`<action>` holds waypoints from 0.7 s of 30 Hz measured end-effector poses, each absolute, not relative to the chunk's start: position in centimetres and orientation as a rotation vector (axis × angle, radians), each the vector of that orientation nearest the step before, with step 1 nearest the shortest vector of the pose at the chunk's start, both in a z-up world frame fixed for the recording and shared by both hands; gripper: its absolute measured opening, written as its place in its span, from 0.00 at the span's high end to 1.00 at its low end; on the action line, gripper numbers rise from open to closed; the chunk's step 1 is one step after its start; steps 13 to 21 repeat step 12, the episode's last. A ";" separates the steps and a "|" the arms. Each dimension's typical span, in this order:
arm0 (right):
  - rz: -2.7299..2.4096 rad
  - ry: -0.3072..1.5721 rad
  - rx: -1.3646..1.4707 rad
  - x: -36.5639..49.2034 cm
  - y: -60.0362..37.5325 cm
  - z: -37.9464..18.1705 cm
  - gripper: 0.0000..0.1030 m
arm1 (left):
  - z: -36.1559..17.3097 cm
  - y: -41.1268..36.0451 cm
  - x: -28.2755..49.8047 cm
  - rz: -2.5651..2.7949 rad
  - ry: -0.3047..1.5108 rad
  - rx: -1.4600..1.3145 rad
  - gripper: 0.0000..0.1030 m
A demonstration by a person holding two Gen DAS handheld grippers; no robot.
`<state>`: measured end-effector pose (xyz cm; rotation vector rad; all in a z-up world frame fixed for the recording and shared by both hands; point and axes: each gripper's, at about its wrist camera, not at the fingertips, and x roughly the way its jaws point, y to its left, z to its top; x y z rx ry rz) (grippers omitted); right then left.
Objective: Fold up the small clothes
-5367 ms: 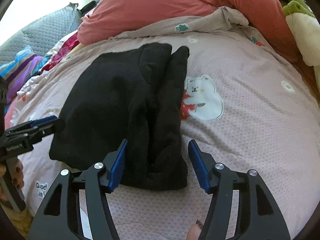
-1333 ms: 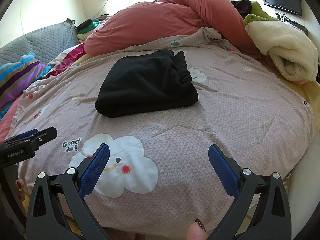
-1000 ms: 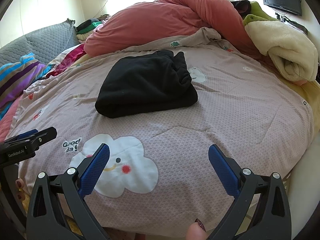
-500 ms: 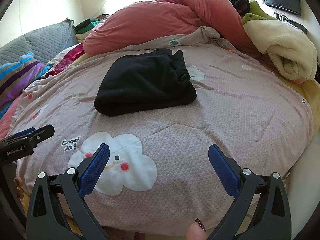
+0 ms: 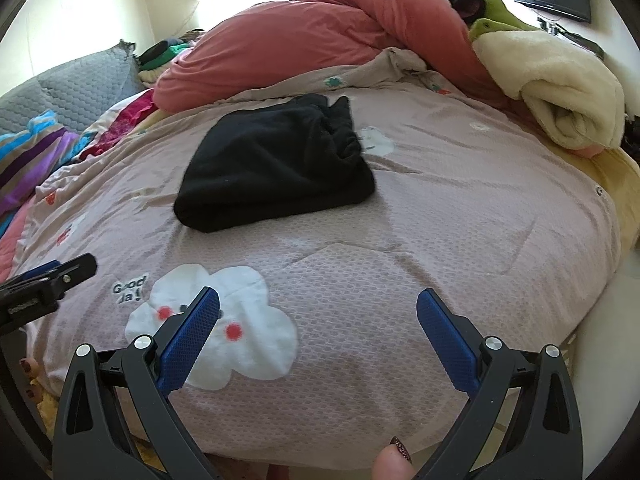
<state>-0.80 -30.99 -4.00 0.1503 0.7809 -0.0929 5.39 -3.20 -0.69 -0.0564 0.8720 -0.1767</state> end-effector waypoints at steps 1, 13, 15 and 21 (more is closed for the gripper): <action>-0.108 0.777 0.155 -1.0 -31.2 -4.0 0.05 | -0.6 -3.0 5.4 -0.177 0.869 -0.065 0.09; -0.662 0.753 0.306 -5.0 -47.9 -4.5 0.05 | -0.1 6.3 9.5 -0.044 0.911 -0.262 0.09; -0.662 0.753 0.306 -5.0 -47.9 -4.5 0.05 | -0.1 6.3 9.5 -0.044 0.911 -0.262 0.09; -0.662 0.753 0.306 -5.0 -47.9 -4.5 0.05 | -0.1 6.3 9.5 -0.044 0.911 -0.262 0.09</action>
